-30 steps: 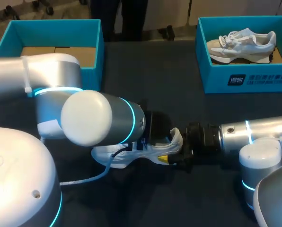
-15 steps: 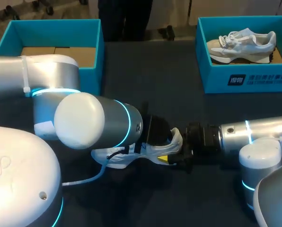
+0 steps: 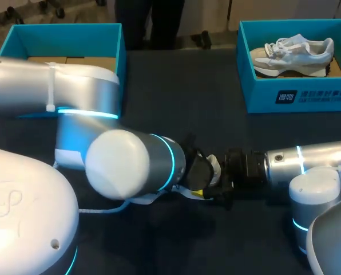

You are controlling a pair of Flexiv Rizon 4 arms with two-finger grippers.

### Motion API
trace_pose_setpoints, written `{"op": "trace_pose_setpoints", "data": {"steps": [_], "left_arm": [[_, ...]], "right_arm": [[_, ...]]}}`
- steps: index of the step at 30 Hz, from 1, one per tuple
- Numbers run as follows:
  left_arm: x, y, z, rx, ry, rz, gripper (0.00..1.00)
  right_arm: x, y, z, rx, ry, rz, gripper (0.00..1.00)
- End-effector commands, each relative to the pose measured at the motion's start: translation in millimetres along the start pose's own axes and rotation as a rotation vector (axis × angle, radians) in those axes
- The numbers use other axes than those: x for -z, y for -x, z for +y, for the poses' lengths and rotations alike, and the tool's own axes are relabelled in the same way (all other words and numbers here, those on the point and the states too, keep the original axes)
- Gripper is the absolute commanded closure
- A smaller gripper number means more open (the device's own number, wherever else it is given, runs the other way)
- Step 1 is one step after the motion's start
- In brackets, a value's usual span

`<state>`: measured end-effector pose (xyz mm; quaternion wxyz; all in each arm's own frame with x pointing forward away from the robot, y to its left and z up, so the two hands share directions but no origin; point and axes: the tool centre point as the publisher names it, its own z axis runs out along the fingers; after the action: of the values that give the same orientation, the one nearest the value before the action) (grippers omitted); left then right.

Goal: Take the shoe out of the shoebox, open the shoe tongue, remove and reinsert the insole, then place the shoe into the shoebox

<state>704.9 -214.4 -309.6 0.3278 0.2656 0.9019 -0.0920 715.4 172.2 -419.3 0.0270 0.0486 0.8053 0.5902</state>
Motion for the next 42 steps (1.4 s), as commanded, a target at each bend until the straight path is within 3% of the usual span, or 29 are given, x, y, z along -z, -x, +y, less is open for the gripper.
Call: {"op": "trace_pose_setpoints", "data": {"steps": [1, 2, 3, 4, 5, 25, 42], "left_arm": [[-8, 1.4, -11, -0.017, 0.046, 0.001, 0.55], [-9, 1.4, -11, -0.019, 0.048, 0.0, 0.6], [-9, 1.3, -10, -0.022, 0.053, -0.002, 0.73], [-10, 1.4, -10, -0.023, 0.058, -0.007, 0.97], [-9, 2.0, -9, -0.02, 0.058, -0.007, 1.0], [1, 23.9, 20, 0.32, -0.038, 0.003, 1.0], [-4, 29.8, -6, 0.47, -0.138, 0.02, 1.0]], "right_arm": [[-1, -0.6, 1.5, 0.0, -0.004, -0.001, 1.0], [-1, -0.6, 1.5, 0.0, -0.004, -0.001, 1.0], [-1, -0.6, 1.5, 0.0, -0.004, -0.001, 1.0], [-1, -0.6, 1.5, 0.0, -0.004, -0.001, 1.0], [-1, -0.6, 1.5, 0.0, -0.004, -0.001, 1.0], [-1, -0.6, 1.5, 0.0, -0.004, -0.001, 1.0], [-1, -0.6, 1.5, 0.0, -0.004, -0.001, 1.0]]}}
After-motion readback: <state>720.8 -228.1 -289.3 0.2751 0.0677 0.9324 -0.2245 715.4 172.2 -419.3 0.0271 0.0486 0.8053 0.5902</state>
